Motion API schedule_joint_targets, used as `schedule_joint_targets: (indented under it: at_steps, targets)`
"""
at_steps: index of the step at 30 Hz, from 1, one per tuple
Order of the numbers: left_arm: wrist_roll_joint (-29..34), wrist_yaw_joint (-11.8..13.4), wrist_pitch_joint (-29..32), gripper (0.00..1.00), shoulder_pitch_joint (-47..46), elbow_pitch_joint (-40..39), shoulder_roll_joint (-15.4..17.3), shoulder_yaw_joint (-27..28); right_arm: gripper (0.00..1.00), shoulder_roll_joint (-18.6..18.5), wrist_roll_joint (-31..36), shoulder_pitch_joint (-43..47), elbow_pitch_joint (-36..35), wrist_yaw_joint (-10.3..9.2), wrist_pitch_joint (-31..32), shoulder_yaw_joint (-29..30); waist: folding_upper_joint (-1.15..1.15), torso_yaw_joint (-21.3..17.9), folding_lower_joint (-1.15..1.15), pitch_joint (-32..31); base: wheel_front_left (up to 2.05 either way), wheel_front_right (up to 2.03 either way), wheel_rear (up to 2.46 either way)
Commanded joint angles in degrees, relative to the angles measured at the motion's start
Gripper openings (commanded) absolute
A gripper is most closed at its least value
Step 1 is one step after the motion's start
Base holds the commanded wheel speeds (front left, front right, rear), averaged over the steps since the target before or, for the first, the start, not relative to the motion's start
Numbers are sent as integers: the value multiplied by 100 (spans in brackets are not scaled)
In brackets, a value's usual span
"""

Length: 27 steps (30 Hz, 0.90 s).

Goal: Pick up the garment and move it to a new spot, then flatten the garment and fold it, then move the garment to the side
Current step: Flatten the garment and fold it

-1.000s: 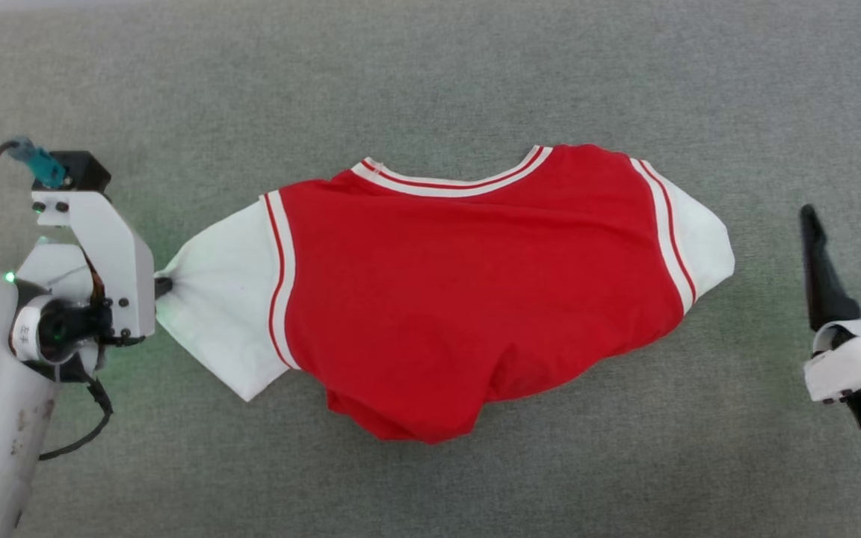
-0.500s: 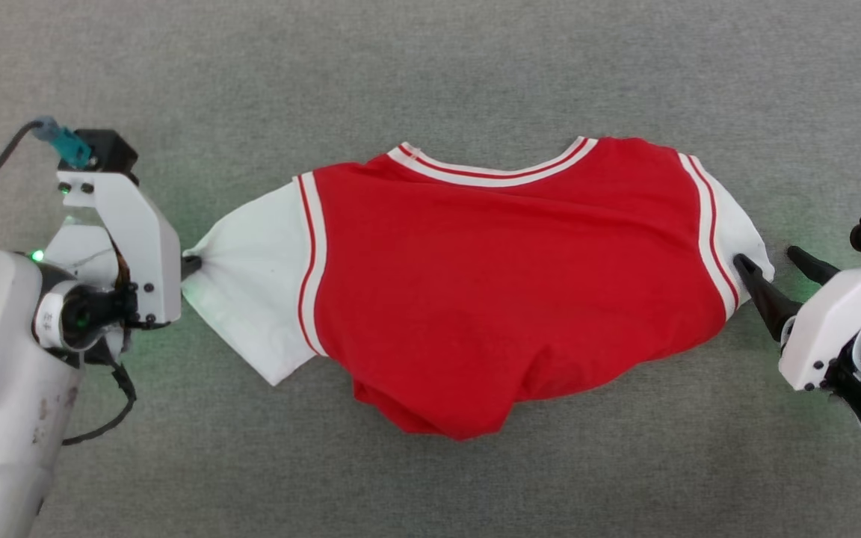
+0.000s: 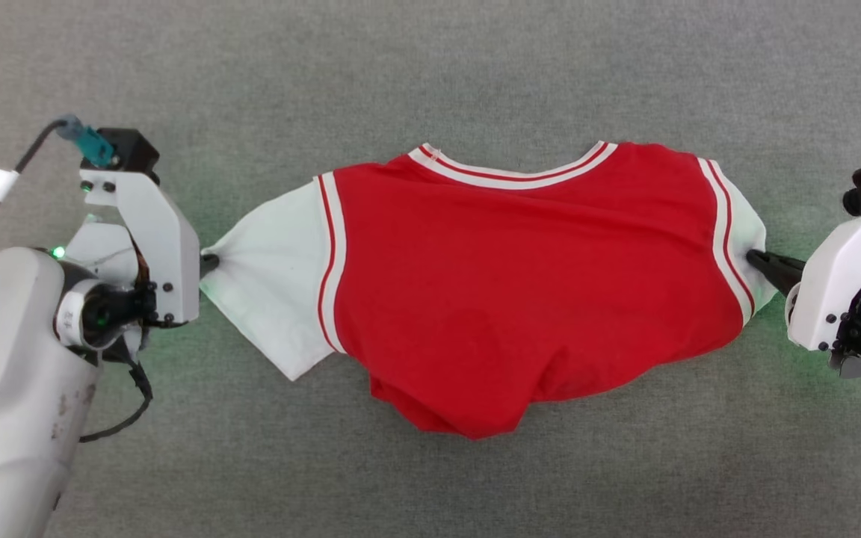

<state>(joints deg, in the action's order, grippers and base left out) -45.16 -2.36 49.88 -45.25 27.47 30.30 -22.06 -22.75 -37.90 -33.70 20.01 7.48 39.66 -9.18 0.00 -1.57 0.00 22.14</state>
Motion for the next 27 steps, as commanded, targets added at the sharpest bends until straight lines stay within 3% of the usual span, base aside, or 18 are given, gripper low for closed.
schedule_joint_targets:
  at_steps: [1,6,12,27]
  targets:
    - [70,2,33,0,38,57,17,-63,0,25,-57,-45,-19,1,143,-10,0,28,0,-95,0,0,0]
    - [109,-16,-11,0,-137,-16,3,-86,0,-78,-229,-293,-226,0,470,134,0,56,0,-321,0,0,0]
    - [153,-4,-125,0,-501,-85,15,-27,0,78,-243,-706,-319,0,508,310,0,91,0,-698,0,0,0]
    - [651,-134,-793,0,-2294,-66,125,88,0,446,37,-2427,-163,-1,-440,340,0,214,0,-1602,0,0,0]
